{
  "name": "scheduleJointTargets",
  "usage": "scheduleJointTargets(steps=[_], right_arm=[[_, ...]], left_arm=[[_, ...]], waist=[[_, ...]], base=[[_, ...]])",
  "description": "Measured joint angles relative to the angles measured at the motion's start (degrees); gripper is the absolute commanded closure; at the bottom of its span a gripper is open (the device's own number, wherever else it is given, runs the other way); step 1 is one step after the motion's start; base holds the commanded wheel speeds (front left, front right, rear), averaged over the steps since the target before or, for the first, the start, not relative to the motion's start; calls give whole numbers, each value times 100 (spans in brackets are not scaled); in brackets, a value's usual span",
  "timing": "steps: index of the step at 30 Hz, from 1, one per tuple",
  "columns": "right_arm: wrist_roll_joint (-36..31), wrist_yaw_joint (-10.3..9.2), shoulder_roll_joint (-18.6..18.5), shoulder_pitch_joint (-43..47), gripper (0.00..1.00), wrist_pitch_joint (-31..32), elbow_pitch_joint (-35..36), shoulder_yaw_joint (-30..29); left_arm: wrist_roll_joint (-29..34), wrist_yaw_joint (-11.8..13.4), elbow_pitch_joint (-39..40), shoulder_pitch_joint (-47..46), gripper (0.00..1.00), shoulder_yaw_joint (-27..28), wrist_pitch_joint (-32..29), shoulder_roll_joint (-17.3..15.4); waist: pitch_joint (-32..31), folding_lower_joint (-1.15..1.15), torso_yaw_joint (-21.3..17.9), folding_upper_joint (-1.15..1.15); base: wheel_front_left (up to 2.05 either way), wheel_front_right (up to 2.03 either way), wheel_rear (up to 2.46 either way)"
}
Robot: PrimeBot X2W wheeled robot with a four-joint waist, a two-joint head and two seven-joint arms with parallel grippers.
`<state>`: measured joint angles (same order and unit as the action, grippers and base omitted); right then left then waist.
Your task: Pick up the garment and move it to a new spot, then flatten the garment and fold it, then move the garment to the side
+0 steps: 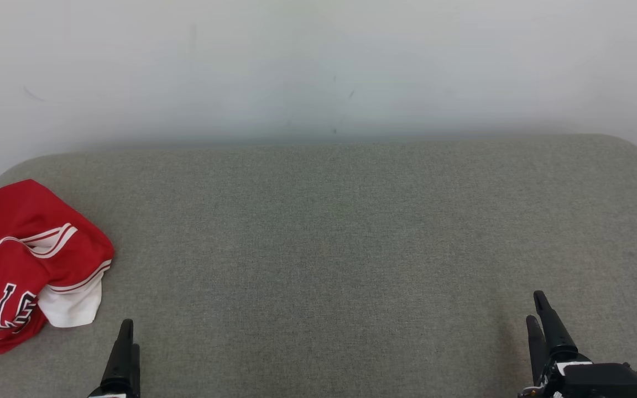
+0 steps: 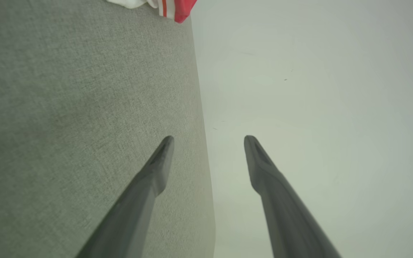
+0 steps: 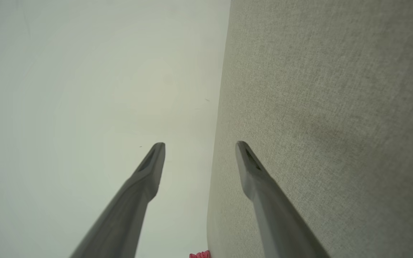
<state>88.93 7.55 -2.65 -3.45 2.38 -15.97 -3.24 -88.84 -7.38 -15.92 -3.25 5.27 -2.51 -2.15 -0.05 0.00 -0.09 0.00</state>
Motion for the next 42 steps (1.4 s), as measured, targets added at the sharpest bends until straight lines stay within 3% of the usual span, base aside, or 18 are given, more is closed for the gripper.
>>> scheduleJointTargets(steps=[13, 27, 42], right_arm=[[-1146, 0, -1, -5, 0, -303, 15, 153], [-2978, 0, -3, -52, 0, -599, -20, 423], [-4279, 0, -4, -114, 0, -858, -210, 511]], left_arm=[[1203, 85, 43, 79, 0, 37, 308, -5], [2725, 309, 309, 88, 0, -178, 603, -13], [4649, 486, 415, 102, 0, -495, 870, -19]], waist=[[-12, 0, 5, 0], [4, 0, 12, 0], [-15, 0, 22, 0]], base=[[0, 0, 0], [0, 0, 0], [0, 0, 0]])
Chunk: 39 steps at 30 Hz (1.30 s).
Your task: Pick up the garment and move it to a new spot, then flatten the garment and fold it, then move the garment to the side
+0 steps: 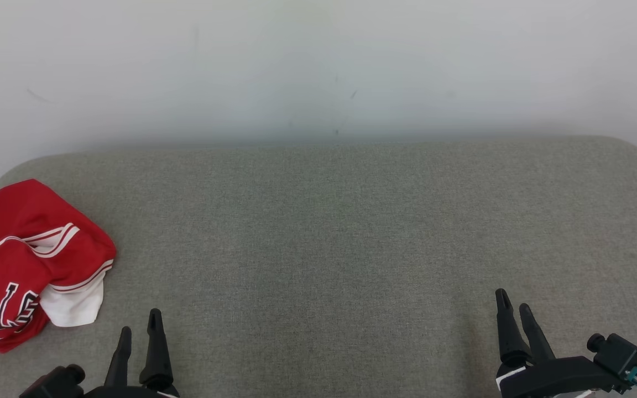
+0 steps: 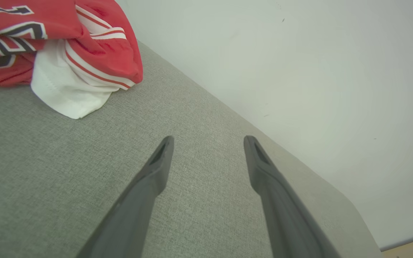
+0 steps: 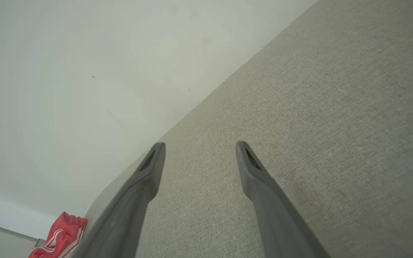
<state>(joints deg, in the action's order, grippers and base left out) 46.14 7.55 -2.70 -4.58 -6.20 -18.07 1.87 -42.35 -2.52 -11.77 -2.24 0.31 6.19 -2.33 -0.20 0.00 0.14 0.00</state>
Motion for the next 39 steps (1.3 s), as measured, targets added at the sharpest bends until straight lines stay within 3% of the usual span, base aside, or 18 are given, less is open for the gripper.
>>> scheduleJointTargets(steps=[24, 39], right_arm=[[-1699, 0, -3, -114, 0, -366, -354, 121], [-2561, 0, -4, -122, 0, -500, -381, 244]], left_arm=[[1874, 80, -23, 102, 0, -222, 385, -14], [2315, 124, -55, 106, 0, -213, 556, -25]], waist=[[-51, 0, 21, 0], [-74, 0, 30, 0]], base=[[0, 0, 0], [0, 0, 0]])
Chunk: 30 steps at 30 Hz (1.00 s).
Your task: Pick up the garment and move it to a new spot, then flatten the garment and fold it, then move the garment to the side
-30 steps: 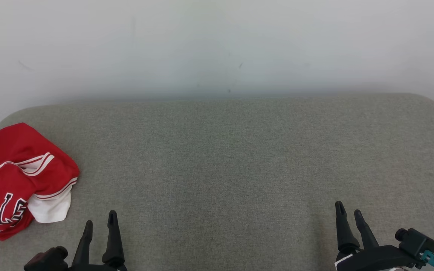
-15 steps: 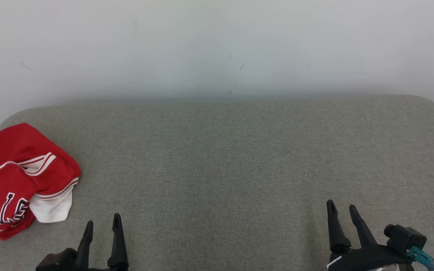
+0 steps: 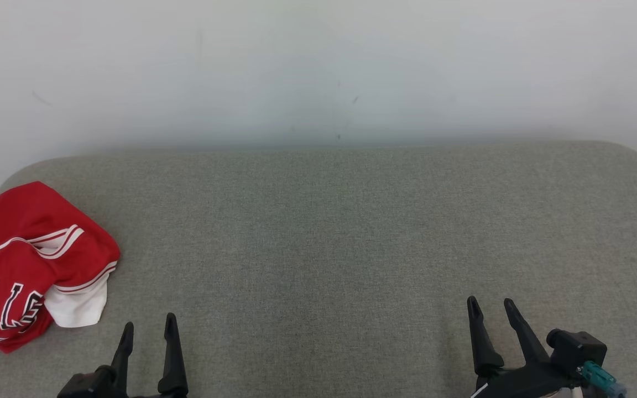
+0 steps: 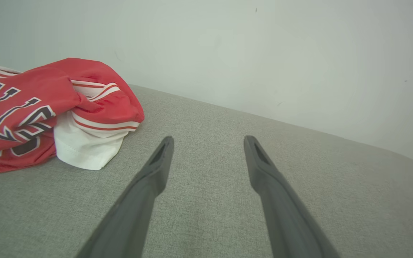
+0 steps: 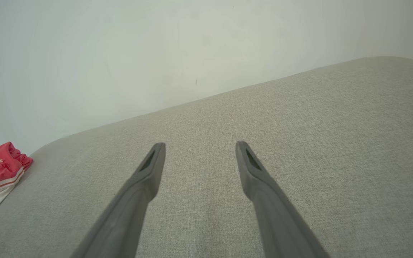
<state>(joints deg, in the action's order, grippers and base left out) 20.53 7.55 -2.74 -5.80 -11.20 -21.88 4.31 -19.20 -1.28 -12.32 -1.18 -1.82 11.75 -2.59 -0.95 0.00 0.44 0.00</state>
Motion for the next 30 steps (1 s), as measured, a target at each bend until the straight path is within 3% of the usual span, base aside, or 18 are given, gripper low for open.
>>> scheduleJointTargets(steps=[30], right_arm=[[-1333, 0, -5, 2, 0, -253, -37, 74]], left_arm=[[781, -74, -18, 9, 0, -4, 326, -12]], waist=[[-48, 0, 18, 0]], base=[[0, 0, 0]])
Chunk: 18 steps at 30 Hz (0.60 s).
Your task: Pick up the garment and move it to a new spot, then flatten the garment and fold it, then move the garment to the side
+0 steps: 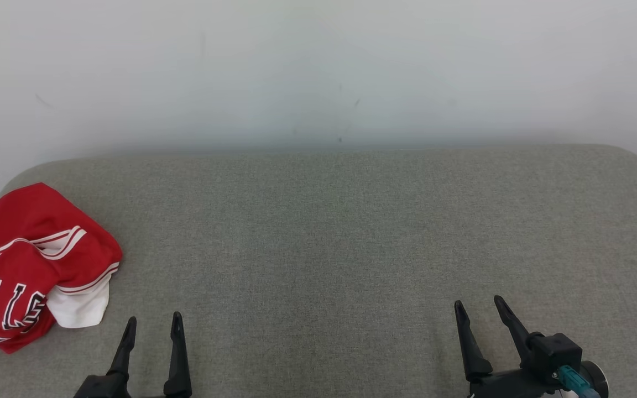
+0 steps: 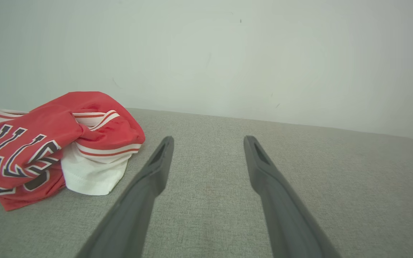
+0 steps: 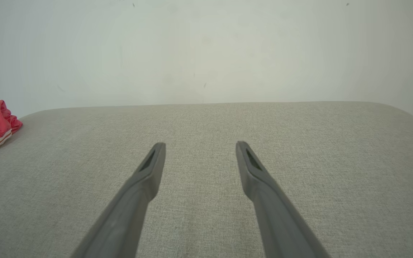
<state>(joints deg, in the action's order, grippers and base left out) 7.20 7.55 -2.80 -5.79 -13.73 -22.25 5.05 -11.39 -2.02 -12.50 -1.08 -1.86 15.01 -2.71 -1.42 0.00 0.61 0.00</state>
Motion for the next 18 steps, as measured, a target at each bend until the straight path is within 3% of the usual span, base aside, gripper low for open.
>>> scheduleJointTargets(steps=[18], right_arm=[[26, 0, -1, 9, 0, -41, -34, -43]], left_arm=[[31, -47, -71, -5, 0, 8, 4, -1]], waist=[[4, 0, 71, 0]], base=[[0, 0, 0]])
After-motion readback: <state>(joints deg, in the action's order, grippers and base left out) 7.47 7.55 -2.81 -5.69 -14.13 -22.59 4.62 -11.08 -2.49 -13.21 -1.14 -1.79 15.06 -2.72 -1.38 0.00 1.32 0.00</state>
